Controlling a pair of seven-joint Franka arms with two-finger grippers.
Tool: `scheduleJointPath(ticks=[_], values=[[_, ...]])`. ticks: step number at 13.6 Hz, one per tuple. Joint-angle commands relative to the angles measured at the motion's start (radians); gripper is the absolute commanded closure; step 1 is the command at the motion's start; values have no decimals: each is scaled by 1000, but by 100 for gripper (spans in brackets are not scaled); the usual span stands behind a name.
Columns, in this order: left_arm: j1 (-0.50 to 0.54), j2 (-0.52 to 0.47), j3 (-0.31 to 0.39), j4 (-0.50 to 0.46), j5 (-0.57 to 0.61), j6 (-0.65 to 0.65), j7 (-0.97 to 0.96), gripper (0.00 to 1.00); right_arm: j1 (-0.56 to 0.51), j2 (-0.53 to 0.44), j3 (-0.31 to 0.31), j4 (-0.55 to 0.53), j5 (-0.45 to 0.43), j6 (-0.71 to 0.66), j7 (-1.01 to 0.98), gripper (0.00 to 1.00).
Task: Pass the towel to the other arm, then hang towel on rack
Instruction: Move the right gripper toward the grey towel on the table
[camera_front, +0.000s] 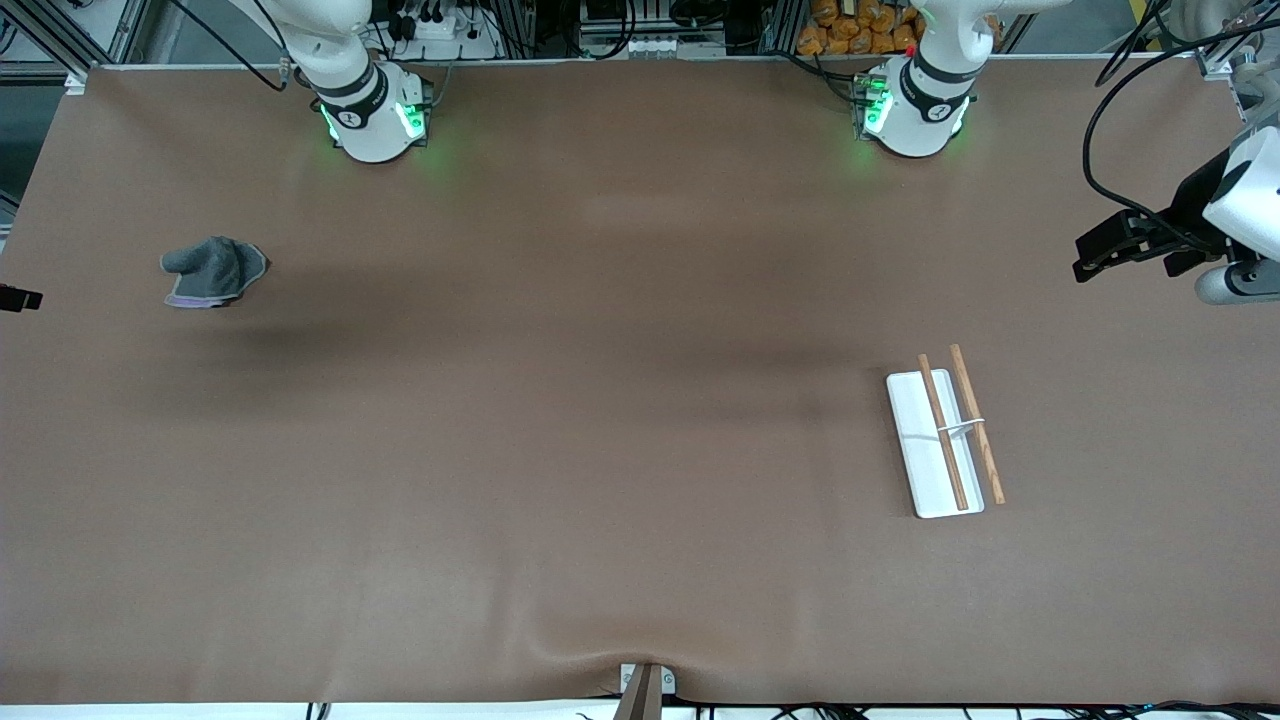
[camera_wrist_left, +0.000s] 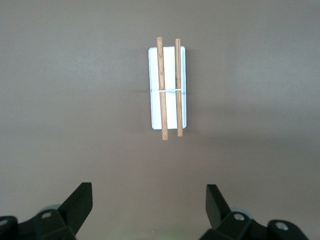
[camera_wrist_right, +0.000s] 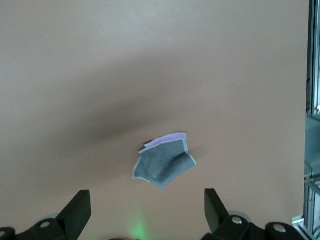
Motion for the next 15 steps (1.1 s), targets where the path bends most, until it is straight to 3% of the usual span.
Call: scheduleJointPath(ticks=[1, 3, 6, 15], values=[[2, 4, -3, 12, -14, -4, 18, 0, -118, 59, 21, 15, 15, -2, -1, 0], [0, 4, -3, 10, -14, -4, 18, 0, -179, 97, 21, 10, 49, 2, -3, 0], [3, 3, -3, 12, -14, -2, 18, 0, -251, 108, 21, -112, 107, 60, -3, 0], [11, -3, -2, 10, -14, -5, 20, 0, -363, 102, 23, -400, 133, 323, -7, 0]])
